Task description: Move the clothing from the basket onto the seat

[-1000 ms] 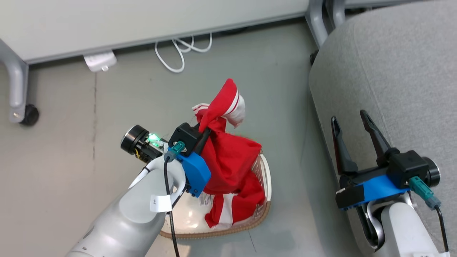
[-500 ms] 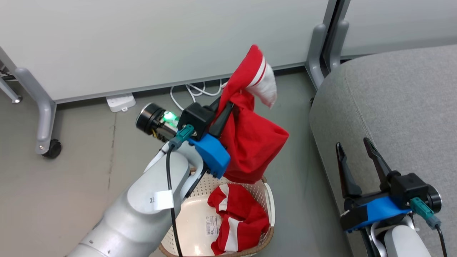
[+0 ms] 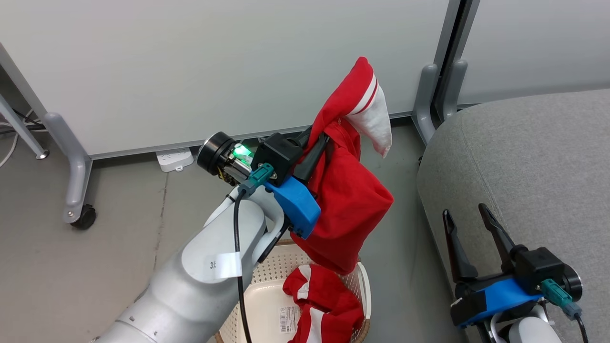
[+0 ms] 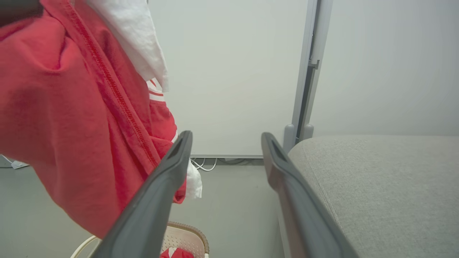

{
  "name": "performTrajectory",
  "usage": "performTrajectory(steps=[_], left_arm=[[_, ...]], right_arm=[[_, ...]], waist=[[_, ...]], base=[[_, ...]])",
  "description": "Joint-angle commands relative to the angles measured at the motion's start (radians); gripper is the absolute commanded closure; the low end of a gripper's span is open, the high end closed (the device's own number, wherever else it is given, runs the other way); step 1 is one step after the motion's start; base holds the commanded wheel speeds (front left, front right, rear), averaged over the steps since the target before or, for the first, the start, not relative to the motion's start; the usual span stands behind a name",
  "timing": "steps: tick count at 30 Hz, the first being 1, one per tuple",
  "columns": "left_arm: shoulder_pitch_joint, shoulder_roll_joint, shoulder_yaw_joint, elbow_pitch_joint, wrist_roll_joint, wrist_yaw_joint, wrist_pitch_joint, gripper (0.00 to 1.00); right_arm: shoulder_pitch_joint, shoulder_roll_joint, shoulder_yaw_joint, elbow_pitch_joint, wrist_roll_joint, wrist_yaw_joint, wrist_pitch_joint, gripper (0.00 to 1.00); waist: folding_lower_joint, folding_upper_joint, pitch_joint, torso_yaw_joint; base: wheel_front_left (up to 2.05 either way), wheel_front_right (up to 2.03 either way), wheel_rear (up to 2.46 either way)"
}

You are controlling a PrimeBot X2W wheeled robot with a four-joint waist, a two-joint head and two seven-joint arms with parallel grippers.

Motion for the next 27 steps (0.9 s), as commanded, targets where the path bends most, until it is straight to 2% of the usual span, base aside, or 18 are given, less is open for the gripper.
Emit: performTrajectory(steps=[1, 10, 20, 27], left_arm=[[-0.005, -0.001, -0.001, 0.005, -0.003, -0.003, -0.005, 1.00], [-0.003, 0.004, -0.007, 0.013, -0.009, -0.004, -0.005, 1.00], [-0.014, 0.011, -0.009, 0.012, -0.005, 0.006, -0.005, 1.00], [-0.031, 0.004, -0.013, 0.002, -0.001, 0.006, -0.005, 1.00]], right_arm=[[0.015, -0.004, 0.005, -0.006, -0.004, 0.000, -0.001, 0.00], [-0.045, -0.003, 0.072, -0.054, -0.024, 0.000, -0.001, 0.00], [-0.153, -0.004, 0.221, -0.120, 0.020, 0.000, -0.001, 0.00], [-0.229, -0.004, 0.305, -0.069, 0.043, 0.000, -0.001, 0.00]], waist=[[0.0001, -0.0001, -0.002, 0.000], [0.0001, -0.0001, 0.007, -0.001], [0.0001, -0.0001, 0.038, -0.008], [0.0001, -0.0001, 0.070, -0.005]], base=[[0.00, 0.00, 0.00], [0.00, 0.00, 0.00], [0.00, 0.00, 0.00], [0.00, 0.00, 0.00]])
